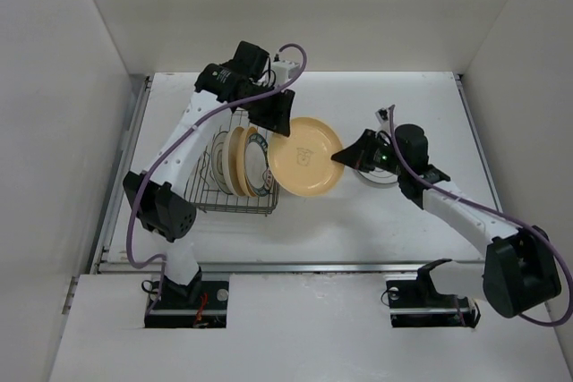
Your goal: Unload the plates from the dish rack
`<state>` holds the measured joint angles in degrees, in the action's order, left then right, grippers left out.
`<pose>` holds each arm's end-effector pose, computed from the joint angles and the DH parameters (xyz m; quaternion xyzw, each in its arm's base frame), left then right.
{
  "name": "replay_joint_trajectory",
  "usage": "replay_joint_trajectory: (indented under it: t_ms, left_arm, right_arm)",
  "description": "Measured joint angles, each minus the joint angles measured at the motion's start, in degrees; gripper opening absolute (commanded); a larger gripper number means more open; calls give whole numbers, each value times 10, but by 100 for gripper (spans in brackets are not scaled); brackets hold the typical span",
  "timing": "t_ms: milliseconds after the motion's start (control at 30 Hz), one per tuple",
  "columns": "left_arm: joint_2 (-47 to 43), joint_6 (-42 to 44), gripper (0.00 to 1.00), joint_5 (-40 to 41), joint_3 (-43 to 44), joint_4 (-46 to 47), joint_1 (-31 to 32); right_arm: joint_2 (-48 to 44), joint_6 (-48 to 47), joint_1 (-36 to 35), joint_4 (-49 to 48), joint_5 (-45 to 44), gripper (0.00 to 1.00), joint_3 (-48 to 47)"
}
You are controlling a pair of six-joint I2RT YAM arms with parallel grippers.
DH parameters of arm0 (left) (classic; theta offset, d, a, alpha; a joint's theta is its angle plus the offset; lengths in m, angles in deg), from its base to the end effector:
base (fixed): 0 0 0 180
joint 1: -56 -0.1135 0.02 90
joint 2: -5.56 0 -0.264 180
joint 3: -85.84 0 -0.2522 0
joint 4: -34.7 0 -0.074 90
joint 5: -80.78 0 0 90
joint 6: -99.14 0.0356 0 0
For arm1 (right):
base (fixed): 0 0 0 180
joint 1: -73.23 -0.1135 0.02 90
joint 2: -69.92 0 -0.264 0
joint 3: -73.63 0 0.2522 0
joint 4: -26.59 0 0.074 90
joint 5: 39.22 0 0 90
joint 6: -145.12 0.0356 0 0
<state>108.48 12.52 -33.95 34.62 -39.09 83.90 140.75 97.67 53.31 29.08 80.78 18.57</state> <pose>0.3264 -0.1897 0.4019 0.3198 0.8572 -0.2698 0.3002 0.2530 0.1106 0.2615 0.0049 0.7973 0.4728 0.3752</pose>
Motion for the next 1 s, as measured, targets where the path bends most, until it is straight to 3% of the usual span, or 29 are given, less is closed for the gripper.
replay_joint_trajectory:
  t_ms: [33,67,333,500,800,867,900,967,1000]
  left_arm:
    - [-1,1,86,8,0,1,0]
    - [-3,2,100,17,0,2,1]
    - [-28,6,100,228,24,-10,2]
    - [-42,29,100,364,33,-37,-4]
    - [-65,31,81,416,-83,-65,-92]
    - [-65,31,79,410,-99,-68,-113]
    - [-65,30,79,407,-106,-69,-122]
    - [-61,30,78,390,-114,-72,-136]
    - [-58,30,77,382,-116,-73,-139]
  right_arm:
    - [-1,-3,-1,1,-7,0,0]
    - [-6,-3,-1,7,-17,0,0]
    - [-104,-3,4,100,-174,0,12]
    - [-136,-7,8,148,-221,0,55]
    - [-46,-16,-11,187,-219,1,116]
    - [-19,-16,-25,184,-217,6,116]
    - [-5,-16,-32,181,-216,14,116]
    - [22,-14,-44,178,-214,22,116]
    - [32,-13,-47,172,-210,35,116]
